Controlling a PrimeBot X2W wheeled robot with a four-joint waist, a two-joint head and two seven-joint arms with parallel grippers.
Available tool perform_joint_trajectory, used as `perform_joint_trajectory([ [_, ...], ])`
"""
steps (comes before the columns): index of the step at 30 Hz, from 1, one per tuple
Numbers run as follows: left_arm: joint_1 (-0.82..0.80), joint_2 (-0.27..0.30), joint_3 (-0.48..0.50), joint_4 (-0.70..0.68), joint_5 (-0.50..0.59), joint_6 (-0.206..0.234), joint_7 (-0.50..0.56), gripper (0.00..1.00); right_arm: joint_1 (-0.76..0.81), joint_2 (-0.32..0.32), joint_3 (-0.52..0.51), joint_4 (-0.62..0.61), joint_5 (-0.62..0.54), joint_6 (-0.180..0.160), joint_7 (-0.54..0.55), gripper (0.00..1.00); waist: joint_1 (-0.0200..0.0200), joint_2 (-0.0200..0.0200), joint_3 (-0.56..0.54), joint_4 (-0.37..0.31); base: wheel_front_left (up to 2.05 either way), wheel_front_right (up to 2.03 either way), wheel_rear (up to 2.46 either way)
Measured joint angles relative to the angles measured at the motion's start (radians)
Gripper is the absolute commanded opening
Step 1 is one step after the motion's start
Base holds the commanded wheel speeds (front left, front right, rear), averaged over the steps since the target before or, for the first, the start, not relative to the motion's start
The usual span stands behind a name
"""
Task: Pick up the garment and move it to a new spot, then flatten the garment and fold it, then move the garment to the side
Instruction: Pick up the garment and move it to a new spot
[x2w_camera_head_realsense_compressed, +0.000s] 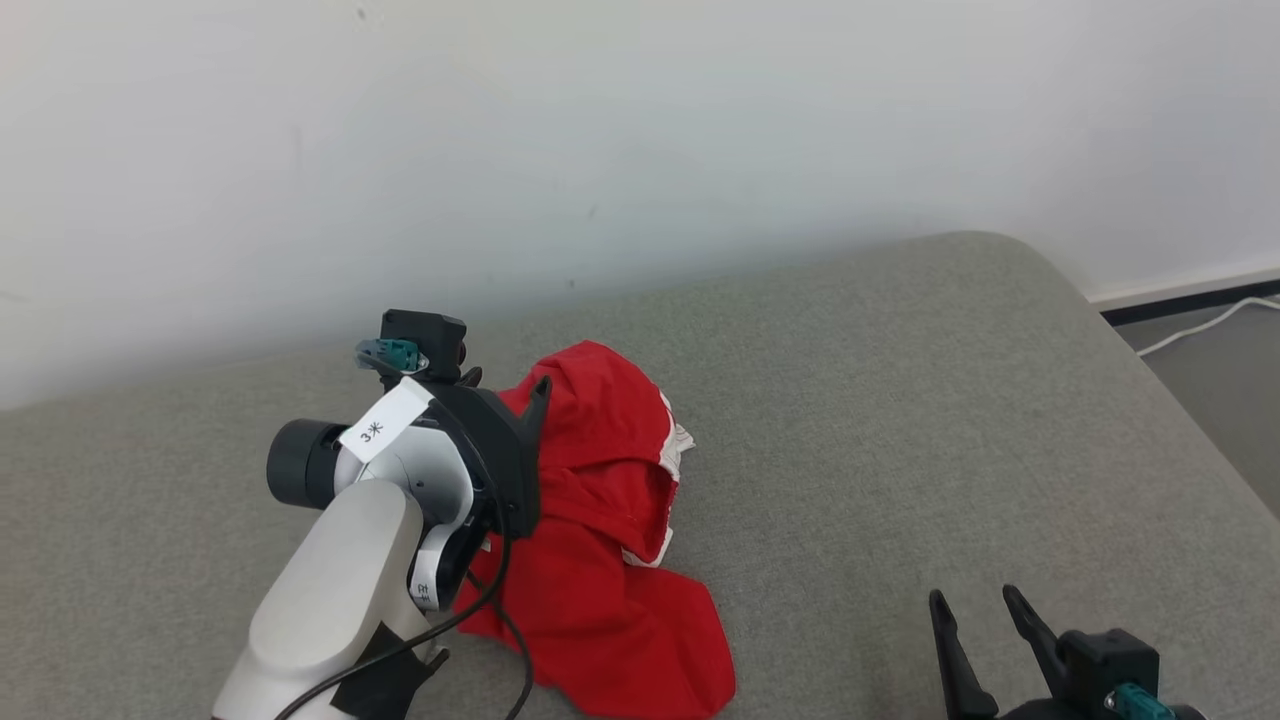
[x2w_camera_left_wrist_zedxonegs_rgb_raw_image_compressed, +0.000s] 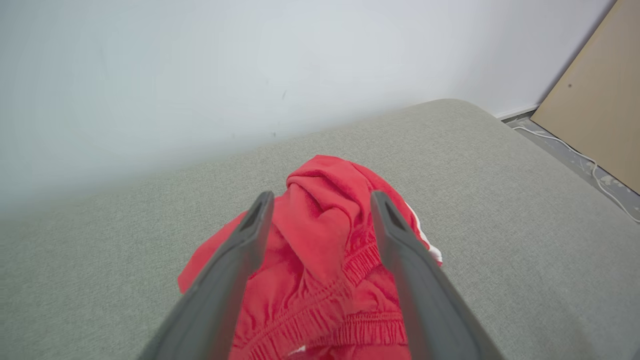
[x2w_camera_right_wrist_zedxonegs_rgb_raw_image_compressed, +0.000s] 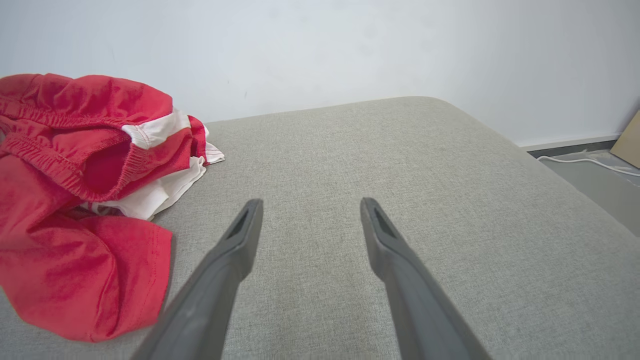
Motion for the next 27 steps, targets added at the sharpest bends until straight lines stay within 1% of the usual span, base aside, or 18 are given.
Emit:
perform_joint_trajectory([
  [5,0.009,-0.001,-0.016,0.011,0.000,-0.002,0.017,1.00,0.033,-0.004,-0.006,0.003,0.001,-0.001,-0.003,1.00,0.0000,0.0000,-0.025,0.021,0.00,0.00,0.00],
  [10,0.045,0.002,-0.032,0.026,0.000,0.002,0.079,1.00,0.032,-0.002,0.014,-0.004,0.001,-0.001,-0.003,1.00,-0.0001,-0.0001,-0.046,0.031,0.00,0.00,0.00],
  [17,0.044,0.004,-0.035,0.051,0.000,0.011,0.147,1.00,0.032,-0.001,0.032,-0.008,0.000,0.000,-0.001,1.00,0.0000,-0.0001,-0.040,0.008,0.00,0.00,0.00],
  [24,0.035,0.003,-0.034,0.058,0.000,0.019,0.175,1.00,0.033,-0.002,0.023,-0.015,0.000,0.000,0.006,1.00,0.0000,0.0000,-0.022,-0.015,0.00,0.00,0.00],
  [25,0.032,0.003,-0.034,0.059,0.000,0.019,0.179,0.78,0.033,-0.002,0.022,-0.015,0.001,0.000,0.006,1.00,0.0000,0.0000,-0.020,-0.016,0.00,0.00,0.00],
  [26,0.028,0.003,-0.034,0.059,0.000,0.020,0.179,0.46,0.033,-0.002,0.022,-0.015,0.001,0.000,0.006,1.00,0.0000,0.0000,-0.018,-0.017,0.00,0.00,0.00],
  [27,0.022,0.003,-0.034,0.059,0.000,0.020,0.179,0.26,0.033,-0.002,0.022,-0.015,0.001,0.000,0.006,1.00,0.0000,0.0000,-0.017,-0.018,0.00,0.00,0.00],
])
